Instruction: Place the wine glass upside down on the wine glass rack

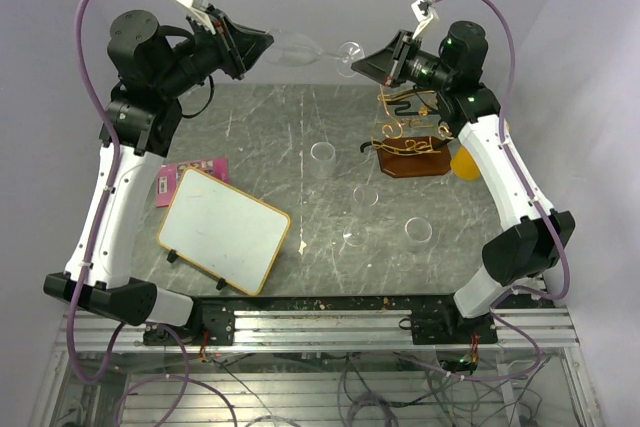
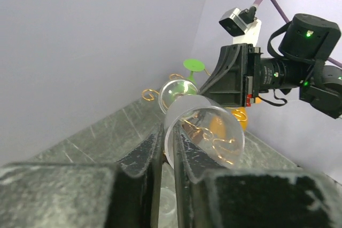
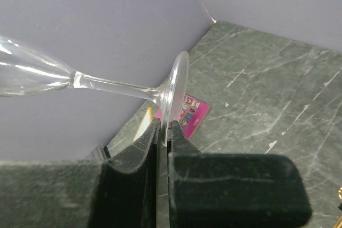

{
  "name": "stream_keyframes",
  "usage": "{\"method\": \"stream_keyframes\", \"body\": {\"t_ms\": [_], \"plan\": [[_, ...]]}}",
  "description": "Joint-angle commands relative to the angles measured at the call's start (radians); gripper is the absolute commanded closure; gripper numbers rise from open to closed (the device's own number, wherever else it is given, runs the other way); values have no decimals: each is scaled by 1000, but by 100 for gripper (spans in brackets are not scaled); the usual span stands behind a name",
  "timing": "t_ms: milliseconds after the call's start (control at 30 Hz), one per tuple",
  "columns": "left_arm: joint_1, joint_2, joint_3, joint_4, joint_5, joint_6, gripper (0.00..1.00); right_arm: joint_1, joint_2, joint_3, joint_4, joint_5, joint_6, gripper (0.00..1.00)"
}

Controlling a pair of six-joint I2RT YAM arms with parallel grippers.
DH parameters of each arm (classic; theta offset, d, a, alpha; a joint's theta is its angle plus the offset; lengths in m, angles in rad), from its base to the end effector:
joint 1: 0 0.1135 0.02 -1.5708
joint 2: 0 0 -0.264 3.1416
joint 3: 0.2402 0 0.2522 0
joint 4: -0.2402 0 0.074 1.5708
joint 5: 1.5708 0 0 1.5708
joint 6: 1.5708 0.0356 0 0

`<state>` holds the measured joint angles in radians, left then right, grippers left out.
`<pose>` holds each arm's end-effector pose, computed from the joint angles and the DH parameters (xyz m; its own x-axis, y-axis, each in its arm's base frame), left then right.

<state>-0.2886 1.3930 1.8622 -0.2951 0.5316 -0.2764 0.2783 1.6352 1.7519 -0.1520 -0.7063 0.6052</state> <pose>0.2516 -0.0935 0.5558 -0.0378 -0.2342 -0.9715 0.7418 0.6448 -0.1843 0.3536 0.1250 0.4615 -0.5016 0.3068 -0.8088 -0.6655 0.4606 0.5874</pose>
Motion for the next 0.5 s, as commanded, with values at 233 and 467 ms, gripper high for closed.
{"method": "stream_keyframes", "body": {"t_ms": [233,467], "plan": [[7,-63,-14,-17,15,-7,42,-84,-25,31,-26,78,-89,100],[18,-129,12,-171,-165,145,27,-167,-82,64,-106,227,-254,100]]}}
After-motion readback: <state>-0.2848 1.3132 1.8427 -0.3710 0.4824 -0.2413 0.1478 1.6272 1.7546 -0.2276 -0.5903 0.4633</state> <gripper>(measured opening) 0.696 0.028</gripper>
